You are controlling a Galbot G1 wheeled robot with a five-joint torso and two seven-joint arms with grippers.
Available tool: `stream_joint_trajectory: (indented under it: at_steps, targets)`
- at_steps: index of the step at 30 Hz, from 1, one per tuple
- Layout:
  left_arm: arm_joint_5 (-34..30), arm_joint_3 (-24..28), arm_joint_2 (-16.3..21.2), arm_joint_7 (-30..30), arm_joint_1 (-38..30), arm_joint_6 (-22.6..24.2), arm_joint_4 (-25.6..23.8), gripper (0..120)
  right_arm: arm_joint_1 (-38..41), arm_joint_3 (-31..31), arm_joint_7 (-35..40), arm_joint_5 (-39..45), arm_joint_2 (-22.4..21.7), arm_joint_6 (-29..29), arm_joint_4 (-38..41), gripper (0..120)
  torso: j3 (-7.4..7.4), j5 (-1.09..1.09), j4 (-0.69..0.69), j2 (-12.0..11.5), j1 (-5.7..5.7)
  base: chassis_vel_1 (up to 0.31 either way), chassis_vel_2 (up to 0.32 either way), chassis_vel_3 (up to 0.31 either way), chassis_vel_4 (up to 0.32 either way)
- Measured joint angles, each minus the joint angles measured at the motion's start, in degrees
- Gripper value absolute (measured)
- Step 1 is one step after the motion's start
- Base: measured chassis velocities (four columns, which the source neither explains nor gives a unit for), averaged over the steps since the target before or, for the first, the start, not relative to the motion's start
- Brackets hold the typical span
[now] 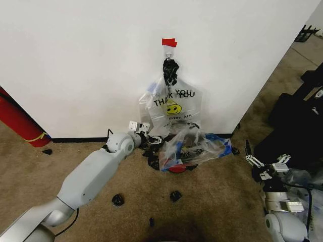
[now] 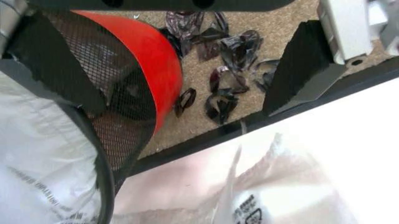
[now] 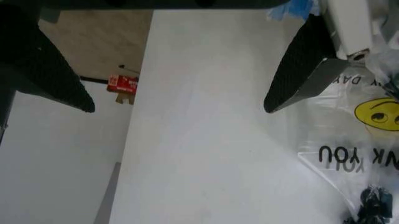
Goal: Pick up the garbage bag from the wall and place it over the trash bin.
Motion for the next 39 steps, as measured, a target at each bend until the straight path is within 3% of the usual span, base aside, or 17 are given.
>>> stream_joint_trajectory:
  at_steps: [16, 32, 39]
  targets:
    - [-1.0, -1.6, 0.8, -0.4, 1.6, 0.4, -5.5, 100, -1.5, -1.2, -0.1, -1.7, 0.8, 0.7, 1.1, 100, 0.0, 0.02, -0.02, 0.0, 0.0, 0.0, 0.0, 0.0, 0.0]
    - [3.8, 6.4, -3.2, -1.8, -3.7, 2.9, 1.2, 100, -3.0, -1.6, -0.1, -2.3, 1.5, 1.8, 1.4, 100, 0.0, 0.03, -0.02, 0.0, 0.0, 0.0, 0.0, 0.0, 0.0]
    - [3.5, 7.2, -3.3, -5.8, -4.2, 4.5, 0.5, 79, -2.7, -1.8, -0.1, -2.4, 1.5, 1.9, 0.7, 100, 0.0, 0.02, -0.02, 0.0, 0.0, 0.0, 0.0, 0.0, 0.0]
